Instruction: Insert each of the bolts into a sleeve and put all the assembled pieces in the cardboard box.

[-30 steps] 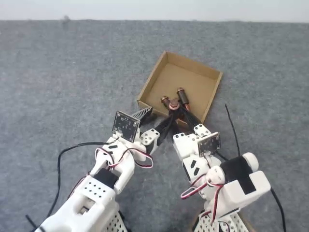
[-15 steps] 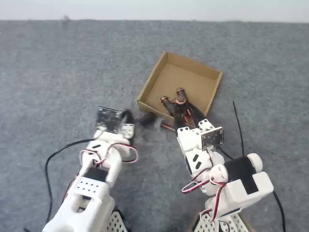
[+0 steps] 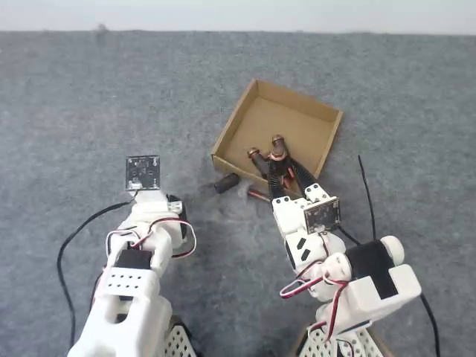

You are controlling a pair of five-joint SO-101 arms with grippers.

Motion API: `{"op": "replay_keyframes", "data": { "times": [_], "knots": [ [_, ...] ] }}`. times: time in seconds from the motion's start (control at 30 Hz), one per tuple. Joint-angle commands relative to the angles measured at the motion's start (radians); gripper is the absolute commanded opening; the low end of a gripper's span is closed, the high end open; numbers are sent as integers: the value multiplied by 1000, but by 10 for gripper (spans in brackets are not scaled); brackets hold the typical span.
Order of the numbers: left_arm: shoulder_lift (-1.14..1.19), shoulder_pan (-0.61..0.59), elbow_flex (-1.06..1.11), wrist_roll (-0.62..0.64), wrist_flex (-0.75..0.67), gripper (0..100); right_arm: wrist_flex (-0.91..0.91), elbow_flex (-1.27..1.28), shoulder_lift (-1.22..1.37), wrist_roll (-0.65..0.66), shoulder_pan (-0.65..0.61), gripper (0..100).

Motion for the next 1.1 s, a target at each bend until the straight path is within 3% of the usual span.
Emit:
{"op": "replay_keyframes", "data": {
  "times": [0.0, 0.17, 0.23, 0.47, 0.7, 0.87, 1.07],
  "knots": [
    [-12, -6, -51, -57, 6, 10, -5, -15, -39, 15, 13, 6],
    [-11, -6, -51, -78, 9, 10, 18, -6, -142, 15, 13, 6],
    [-9, -6, -53, -78, 11, 10, 107, -3, -216, 15, 13, 6],
    [-8, -5, -94, -86, 110, 11, 621, -28, -598, 12, 13, 6],
    [-8, 0, -101, -112, 152, 11, 1290, -241, -921, 9, 13, 6],
    [-8, 2, -101, -121, 152, 11, 1643, -473, -923, 8, 13, 6],
    [-8, 2, -87, -166, 115, 11, 1831, -700, -728, 8, 15, 6]
  ]
}}
